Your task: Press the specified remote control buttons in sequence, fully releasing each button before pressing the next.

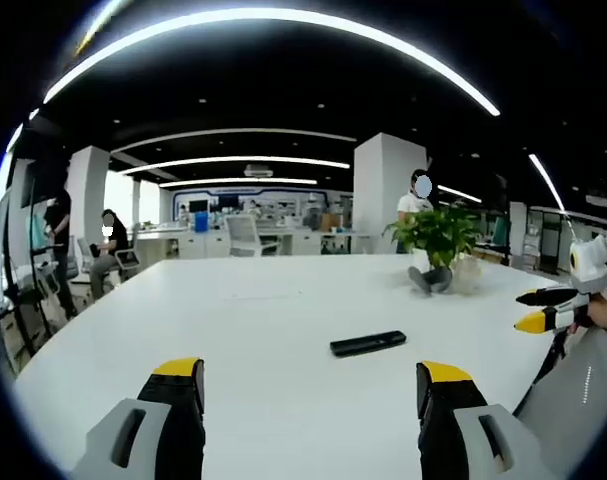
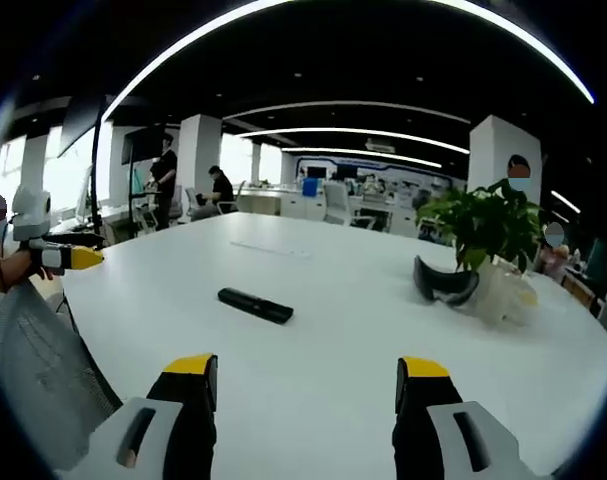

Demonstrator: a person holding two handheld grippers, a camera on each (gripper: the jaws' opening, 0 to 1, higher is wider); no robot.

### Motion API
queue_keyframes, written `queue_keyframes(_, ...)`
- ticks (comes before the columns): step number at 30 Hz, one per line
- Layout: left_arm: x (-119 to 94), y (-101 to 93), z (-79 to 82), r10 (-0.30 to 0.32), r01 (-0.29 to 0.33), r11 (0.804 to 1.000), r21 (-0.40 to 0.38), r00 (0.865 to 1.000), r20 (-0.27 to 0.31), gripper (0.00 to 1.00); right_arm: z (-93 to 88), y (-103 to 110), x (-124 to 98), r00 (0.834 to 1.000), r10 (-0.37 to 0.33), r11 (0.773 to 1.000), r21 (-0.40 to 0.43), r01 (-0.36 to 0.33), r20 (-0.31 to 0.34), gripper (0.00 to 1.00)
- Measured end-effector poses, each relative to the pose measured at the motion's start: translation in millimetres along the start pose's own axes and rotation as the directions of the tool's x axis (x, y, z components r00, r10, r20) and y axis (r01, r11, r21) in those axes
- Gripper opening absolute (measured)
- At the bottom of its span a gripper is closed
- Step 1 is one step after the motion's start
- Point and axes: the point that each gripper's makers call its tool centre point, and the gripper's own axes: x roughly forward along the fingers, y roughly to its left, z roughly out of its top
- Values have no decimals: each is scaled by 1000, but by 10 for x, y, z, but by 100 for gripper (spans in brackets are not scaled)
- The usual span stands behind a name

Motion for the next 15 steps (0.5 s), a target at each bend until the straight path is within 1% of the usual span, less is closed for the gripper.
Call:
queue_keyframes(1,22,-67,-74,-31,31,999,-13,999,-41,92,-7,-4,3,1000,-1,1000,-1,1,-2,72)
queue_keyframes(2,32,-107,-92,-49,48,999,-16,998,-51,92,-16,-9,9,1000,0,1000,0,0,-5,74)
queue_keyframes(5,27,-198,-62,-86,87,996,19,996,-35,91,-85,-15,44,1000,7,1000,17,-7,-25,80)
queue_keyframes(8,15,-224,-52,-104,104,994,19,994,-26,90,-130,-44,47,999,5,999,41,-4,-33,80)
queue_keyframes(9,22,-228,-68,-109,109,994,18,993,-36,90,-137,-63,40,1000,0,997,81,3,-29,80)
queue_keyframes(10,34,-243,-118,-122,123,992,12,990,-65,89,-141,-98,44,1000,-8,995,99,11,-28,80)
queue_keyframes(12,28,-249,-127,-125,127,992,16,990,-71,84,-166,-167,25,999,-36,994,104,40,-38,78)
queue_keyframes(15,30,-235,-99,-113,115,993,26,992,-54,86,-158,-174,14,998,-46,994,100,49,-36,78)
